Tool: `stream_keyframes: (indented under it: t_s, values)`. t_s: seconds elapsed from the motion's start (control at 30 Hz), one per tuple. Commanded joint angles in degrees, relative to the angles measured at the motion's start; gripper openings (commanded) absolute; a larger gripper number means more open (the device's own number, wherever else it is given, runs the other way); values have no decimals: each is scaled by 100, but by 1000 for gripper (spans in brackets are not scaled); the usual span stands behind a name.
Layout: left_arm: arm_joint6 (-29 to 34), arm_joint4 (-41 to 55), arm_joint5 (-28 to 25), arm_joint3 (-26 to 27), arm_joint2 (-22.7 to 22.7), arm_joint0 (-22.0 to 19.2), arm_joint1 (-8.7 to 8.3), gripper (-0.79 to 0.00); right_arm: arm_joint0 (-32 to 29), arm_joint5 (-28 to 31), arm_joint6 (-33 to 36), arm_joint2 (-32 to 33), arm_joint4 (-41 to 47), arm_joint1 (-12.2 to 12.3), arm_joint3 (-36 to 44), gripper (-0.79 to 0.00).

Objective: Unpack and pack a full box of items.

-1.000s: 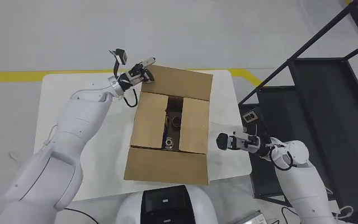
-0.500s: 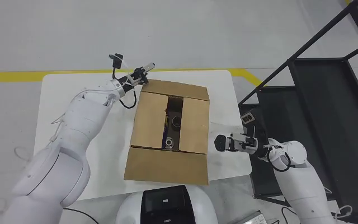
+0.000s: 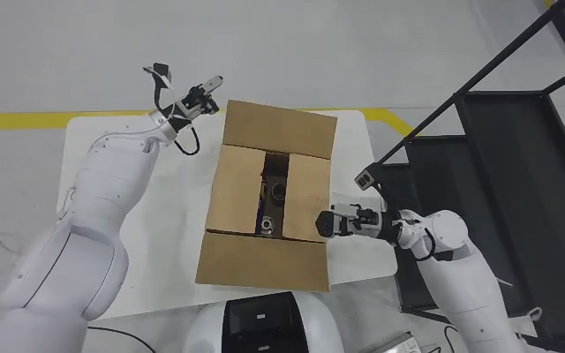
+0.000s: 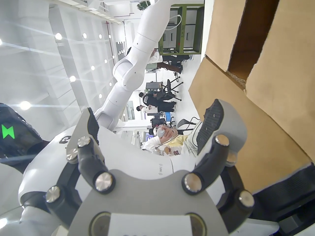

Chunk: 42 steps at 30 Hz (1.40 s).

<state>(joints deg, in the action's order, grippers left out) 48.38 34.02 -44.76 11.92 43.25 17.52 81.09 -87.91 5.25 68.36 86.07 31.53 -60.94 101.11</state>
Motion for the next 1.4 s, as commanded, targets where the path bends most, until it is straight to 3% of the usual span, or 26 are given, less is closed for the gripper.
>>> stream_keyframes:
  t_s: [0.0, 0.17, 0.5, 0.53, 0.67, 1.2, 1.37]
  values:
    - [531, 195, 38, 22, 145, 8, -106, 0, 121, -200, -163, -201, -169, -10, 74, 0]
    - [1458, 434, 342, 419, 396, 205, -371, 0, 462, -562, -641, -850, -731, -62, 196, 0]
    - [2383, 283, 1266, 2774, 1153, 1374, -1284, 0, 1318, -1340, -1869, -2074, -2037, -221, 141, 0]
    - [2411, 276, 1295, 2864, 1191, 1427, -1316, 0, 1394, -1448, -1991, -2175, -2177, -237, 100, 0]
    - [2411, 276, 1295, 2864, 1191, 1427, -1316, 0, 1605, -1763, -2574, -2483, -2660, -300, -80, 0]
    - [2411, 276, 1295, 2864, 1191, 1427, -1316, 0, 1557, -1757, -2668, -2489, -2620, -307, -128, 0]
    - [2012, 139, 1442, 3151, 1302, 1608, -1360, 0, 1613, -1550, -2891, -2731, -2404, -388, -366, 0]
